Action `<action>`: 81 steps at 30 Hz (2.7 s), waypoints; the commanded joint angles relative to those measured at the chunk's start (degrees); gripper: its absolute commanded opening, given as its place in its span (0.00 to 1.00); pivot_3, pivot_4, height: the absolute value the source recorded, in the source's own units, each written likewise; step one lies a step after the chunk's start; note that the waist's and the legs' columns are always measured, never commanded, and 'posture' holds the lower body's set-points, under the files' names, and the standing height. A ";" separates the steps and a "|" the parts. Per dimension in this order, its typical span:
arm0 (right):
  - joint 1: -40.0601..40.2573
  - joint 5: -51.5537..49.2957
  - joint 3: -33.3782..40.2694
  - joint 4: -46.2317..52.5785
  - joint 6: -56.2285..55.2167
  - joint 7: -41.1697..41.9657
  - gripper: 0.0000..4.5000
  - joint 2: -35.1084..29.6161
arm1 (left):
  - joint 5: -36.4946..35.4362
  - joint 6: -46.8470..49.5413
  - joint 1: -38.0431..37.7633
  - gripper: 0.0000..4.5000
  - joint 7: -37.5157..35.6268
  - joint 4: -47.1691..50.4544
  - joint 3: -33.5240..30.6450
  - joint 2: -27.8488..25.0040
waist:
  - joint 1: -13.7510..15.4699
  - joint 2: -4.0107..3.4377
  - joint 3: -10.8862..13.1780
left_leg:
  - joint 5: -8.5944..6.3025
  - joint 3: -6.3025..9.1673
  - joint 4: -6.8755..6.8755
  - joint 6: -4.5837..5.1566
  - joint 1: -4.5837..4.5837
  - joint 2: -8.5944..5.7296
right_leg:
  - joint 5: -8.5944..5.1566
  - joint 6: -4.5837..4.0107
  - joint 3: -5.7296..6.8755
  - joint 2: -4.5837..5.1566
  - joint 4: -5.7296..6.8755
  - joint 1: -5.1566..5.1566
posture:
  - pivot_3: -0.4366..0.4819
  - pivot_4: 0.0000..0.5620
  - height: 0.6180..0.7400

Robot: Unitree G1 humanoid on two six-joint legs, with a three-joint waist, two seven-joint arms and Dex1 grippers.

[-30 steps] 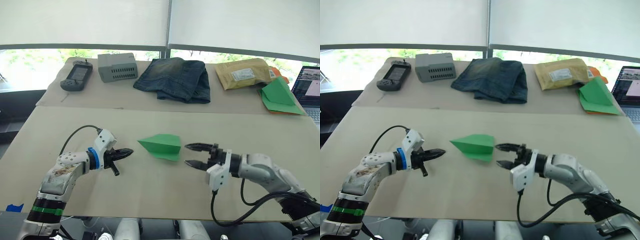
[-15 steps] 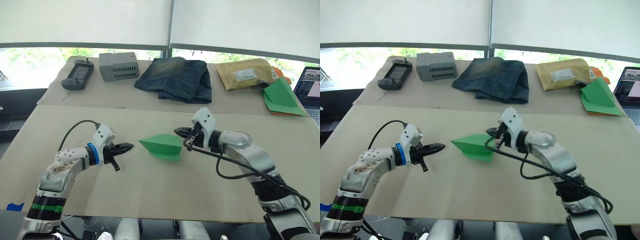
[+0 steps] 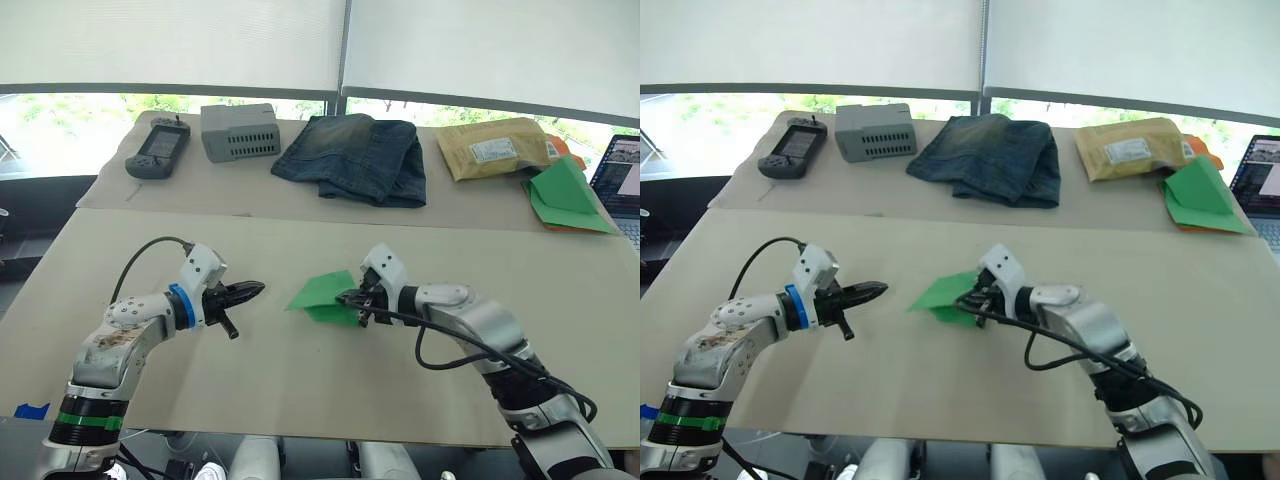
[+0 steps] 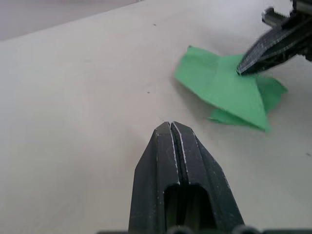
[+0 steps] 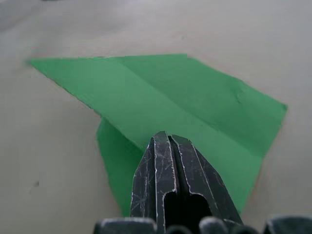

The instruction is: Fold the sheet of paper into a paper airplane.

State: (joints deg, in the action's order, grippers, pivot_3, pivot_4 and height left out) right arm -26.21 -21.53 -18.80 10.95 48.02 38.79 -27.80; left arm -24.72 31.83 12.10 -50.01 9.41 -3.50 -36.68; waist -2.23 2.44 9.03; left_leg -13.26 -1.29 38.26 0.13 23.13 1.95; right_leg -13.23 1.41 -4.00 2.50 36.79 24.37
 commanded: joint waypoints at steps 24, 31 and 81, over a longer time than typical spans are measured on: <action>-2.91 -10.41 8.78 18.24 21.40 -4.87 0.01 2.00 | -5.80 7.80 1.61 0.00 -3.80 6.84 4.79 -0.30 | -0.13 0.00 0.00 | 0.00 0.05 0.02 0.00 -0.02 0.02 | -0.12 0.18 0.02 -0.05 0.00 -0.01 | 0.48 0.27 0.95; -8.90 -5.71 7.88 9.21 14.30 -5.67 0.01 2.52 | -6.08 7.53 1.84 0.00 -4.20 6.25 4.81 -0.51 | -0.26 0.00 0.00 | 0.00 0.02 0.03 0.00 0.02 0.00 | -0.09 0.15 0.00 -0.03 -0.03 0.01 | 0.48 0.27 0.95; 2.85 4.38 0.20 5.28 6.81 -4.26 0.01 2.49 | 1.09 4.20 5.67 0.00 0.41 -1.91 12.03 5.81 | -0.14 0.00 0.00 | 0.00 0.03 0.03 0.00 -0.02 -0.01 | -0.05 0.08 0.01 -0.03 -0.02 -0.04 | 0.48 0.27 0.95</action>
State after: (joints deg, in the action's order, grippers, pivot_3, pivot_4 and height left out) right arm -24.19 -17.04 -19.18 15.46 53.24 34.72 -24.80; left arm -24.51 37.39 17.23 -50.09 7.81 8.49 -31.20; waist -2.37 2.44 9.03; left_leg -13.26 -1.26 38.30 0.14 23.10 1.93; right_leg -13.29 1.50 -4.00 2.47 36.77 24.32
